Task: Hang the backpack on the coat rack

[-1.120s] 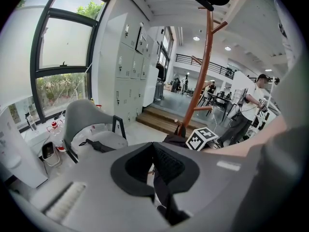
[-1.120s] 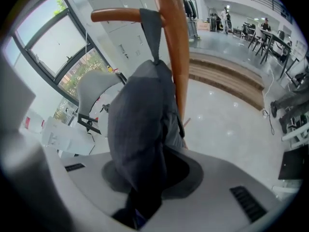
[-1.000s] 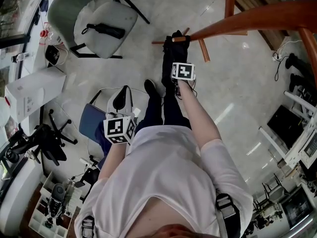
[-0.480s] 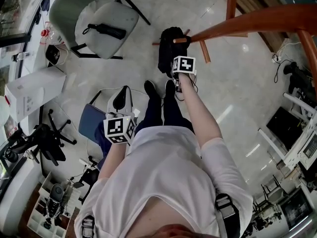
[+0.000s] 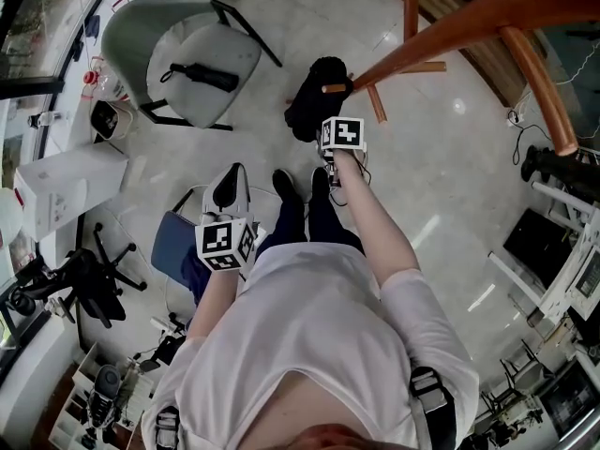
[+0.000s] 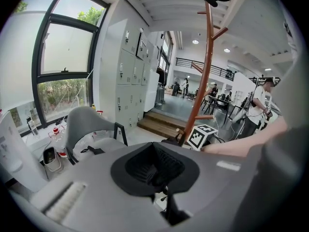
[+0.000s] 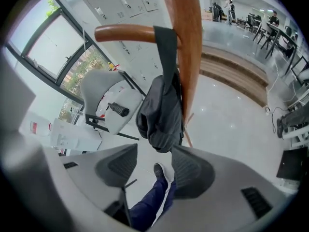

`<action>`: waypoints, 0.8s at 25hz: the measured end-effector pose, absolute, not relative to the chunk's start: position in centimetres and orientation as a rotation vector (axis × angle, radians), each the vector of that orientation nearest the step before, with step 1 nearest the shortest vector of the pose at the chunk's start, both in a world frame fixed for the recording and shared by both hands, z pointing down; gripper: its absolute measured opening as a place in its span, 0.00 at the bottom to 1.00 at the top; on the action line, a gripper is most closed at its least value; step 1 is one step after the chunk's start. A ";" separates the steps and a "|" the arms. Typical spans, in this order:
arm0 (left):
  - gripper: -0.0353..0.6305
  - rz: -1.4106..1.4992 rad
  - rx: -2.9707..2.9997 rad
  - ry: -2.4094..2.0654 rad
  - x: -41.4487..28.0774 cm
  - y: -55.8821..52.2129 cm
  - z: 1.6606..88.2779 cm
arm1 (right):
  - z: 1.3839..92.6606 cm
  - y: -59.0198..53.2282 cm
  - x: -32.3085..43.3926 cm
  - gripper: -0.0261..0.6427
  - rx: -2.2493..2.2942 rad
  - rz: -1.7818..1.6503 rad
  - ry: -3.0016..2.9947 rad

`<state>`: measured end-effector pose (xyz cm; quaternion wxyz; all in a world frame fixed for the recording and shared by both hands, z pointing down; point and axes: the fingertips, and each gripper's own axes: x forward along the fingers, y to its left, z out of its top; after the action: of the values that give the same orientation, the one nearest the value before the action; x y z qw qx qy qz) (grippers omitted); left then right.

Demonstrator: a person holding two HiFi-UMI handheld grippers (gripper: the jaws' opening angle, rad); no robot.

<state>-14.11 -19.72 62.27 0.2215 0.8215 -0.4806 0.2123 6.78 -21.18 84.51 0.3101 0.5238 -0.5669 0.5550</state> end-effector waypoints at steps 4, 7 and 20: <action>0.07 0.570 2.287 -1.332 -14.1 -20.3 60.9 | 81.6 -21.3 6.4 0.36 1.406 1.440 -1.548; 0.07 0.552 2.314 -1.346 -13.8 -20.7 59.6 | 78.6 -21.9 6.2 0.36 1.449 1.398 -1.611; 0.07 0.392 2.400 -1.457 -14.4 -22.6 52.7 | 59.8 -24.7 4.9 0.11 1.631 0.948 -2.114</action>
<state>-14.38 -22.58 52.67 0.1526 0.8367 -0.5079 0.1367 4.88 -24.67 59.76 0.1535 0.5689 -0.7371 0.3308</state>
